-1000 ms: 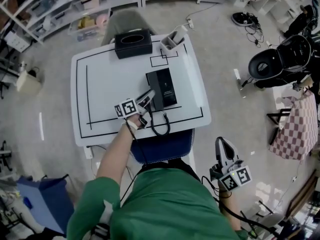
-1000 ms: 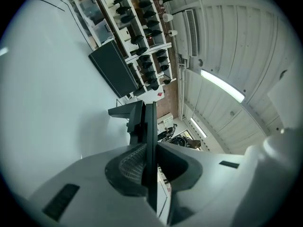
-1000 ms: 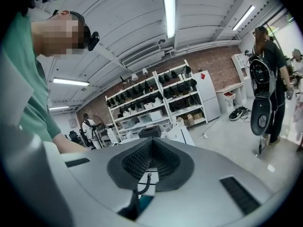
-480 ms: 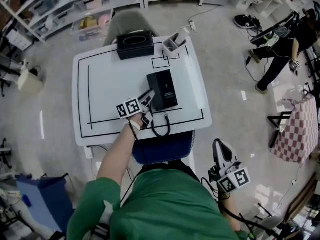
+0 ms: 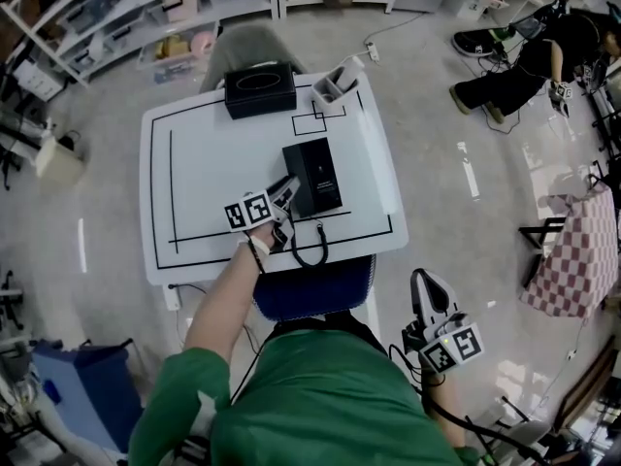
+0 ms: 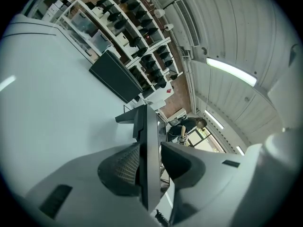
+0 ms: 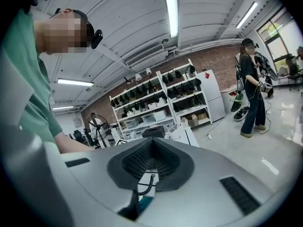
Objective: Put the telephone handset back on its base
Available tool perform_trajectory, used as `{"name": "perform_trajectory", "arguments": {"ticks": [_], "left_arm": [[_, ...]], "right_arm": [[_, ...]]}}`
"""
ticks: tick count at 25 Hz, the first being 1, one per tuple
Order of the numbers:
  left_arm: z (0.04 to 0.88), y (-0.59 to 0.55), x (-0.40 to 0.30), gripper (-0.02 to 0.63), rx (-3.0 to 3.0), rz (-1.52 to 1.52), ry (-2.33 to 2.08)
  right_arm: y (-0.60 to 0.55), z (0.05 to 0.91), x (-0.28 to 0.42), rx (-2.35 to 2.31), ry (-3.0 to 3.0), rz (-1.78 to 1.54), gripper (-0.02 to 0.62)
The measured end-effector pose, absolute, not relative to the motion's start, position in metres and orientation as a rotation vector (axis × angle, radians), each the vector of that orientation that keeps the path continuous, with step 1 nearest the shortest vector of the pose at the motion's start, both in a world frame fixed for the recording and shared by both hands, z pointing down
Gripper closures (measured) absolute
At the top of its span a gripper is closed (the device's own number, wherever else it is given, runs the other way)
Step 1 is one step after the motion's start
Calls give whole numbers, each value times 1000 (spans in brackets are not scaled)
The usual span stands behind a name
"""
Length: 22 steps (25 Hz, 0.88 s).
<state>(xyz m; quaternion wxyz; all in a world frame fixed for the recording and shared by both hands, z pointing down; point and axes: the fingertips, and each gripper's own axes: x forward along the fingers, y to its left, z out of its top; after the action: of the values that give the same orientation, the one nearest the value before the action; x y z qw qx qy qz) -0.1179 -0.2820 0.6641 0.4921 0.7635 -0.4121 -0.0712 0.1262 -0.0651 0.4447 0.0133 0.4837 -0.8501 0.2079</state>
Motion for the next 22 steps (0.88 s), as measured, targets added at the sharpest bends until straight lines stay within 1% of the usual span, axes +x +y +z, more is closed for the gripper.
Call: {"name": "perform_trajectory", "arguments": {"ticks": [8, 16, 19, 22], "left_arm": [[634, -266, -145, 472, 1867, -245, -1027], [559, -222, -170, 472, 2002, -326, -1078], [523, -205, -174, 472, 2085, -332, -1115], [490, -185, -175, 473, 2175, -331, -1158]], "right_arm": [[-78, 439, 127, 1480, -2687, 585, 583], [-99, 423, 121, 1422, -2745, 440, 583], [-108, 417, 115, 1385, -2761, 350, 583], [-115, 413, 106, 1309, -2721, 168, 583]]}}
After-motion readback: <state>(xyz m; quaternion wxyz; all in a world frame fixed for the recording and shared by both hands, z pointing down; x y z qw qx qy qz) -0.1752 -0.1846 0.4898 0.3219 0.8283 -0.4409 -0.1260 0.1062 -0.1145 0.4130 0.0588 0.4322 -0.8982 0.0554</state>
